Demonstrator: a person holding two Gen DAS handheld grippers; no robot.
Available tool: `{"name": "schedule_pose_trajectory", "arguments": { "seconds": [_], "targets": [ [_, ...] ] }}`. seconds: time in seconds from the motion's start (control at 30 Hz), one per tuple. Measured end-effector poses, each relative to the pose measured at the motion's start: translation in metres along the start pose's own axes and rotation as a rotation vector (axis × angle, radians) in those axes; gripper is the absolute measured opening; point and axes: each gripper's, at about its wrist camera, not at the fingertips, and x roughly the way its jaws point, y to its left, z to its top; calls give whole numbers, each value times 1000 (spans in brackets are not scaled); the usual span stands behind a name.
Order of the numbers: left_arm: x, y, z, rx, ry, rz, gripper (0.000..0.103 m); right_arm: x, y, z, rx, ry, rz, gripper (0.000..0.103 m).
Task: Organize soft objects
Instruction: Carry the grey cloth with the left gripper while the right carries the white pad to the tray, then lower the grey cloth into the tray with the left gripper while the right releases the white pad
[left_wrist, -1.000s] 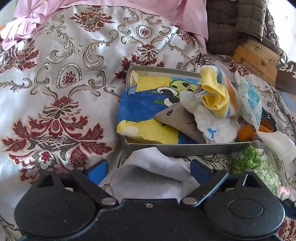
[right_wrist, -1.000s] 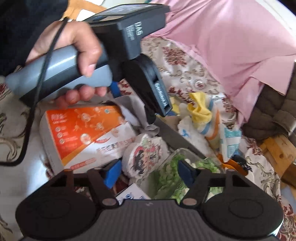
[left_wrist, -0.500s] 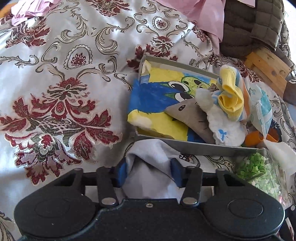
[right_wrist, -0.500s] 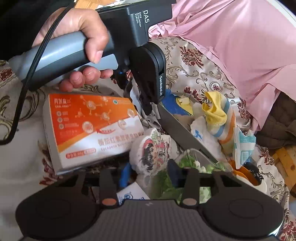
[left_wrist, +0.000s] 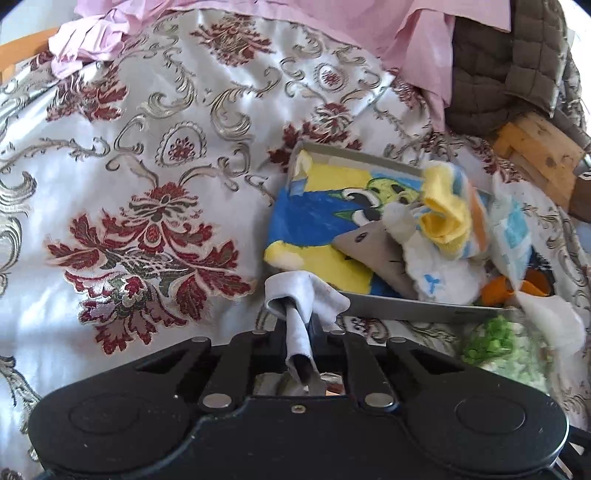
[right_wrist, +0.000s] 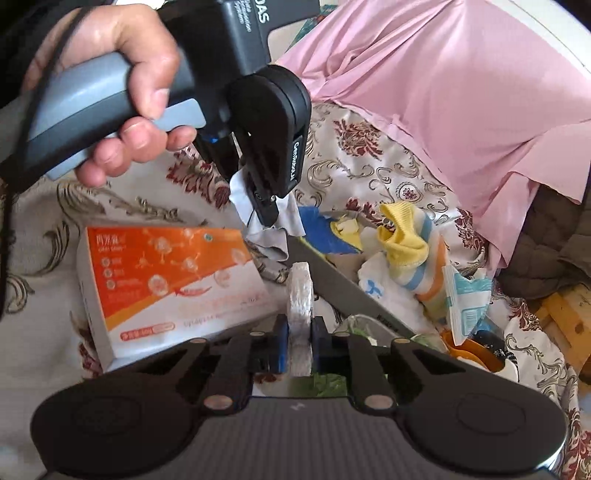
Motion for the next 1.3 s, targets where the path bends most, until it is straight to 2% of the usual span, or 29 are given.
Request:
{"name": "schedule_pose_trajectory", "arguments": {
  "seconds": [0.2, 0.4, 0.5, 0.6, 0.87, 1.03, 1.17, 1.3],
  "targets": [
    [-26, -24, 2, 51, -41, 12, 10, -15, -9, 6, 36, -65, -25, 14],
    [-53, -44, 15, 74, -132, 5, 10, -29, -39, 18, 112, -173, -45, 14],
    [-56, -55, 27, 99, -161, -1, 10, -27, -68, 23, 197, -209, -49, 14],
    [-53, -65, 41, 117, -190, 3, 10, -19, -106, 25, 335, -240, -37, 14],
    [-8, -71, 68, 74, -238, 20, 10, 17, -194, 8, 720, -269, 10, 14],
    [28, -76, 79, 76, -227, 17, 10, 45, -229, -22, 956, -214, 70, 14],
    [60, -82, 80, 94, -185, 31, 10, 62, -241, -44, 1026, -192, 74, 15],
    [88, -85, 76, 86, -145, 56, 10, 71, -242, -50, 1068, -185, 84, 16]
  ]
}}
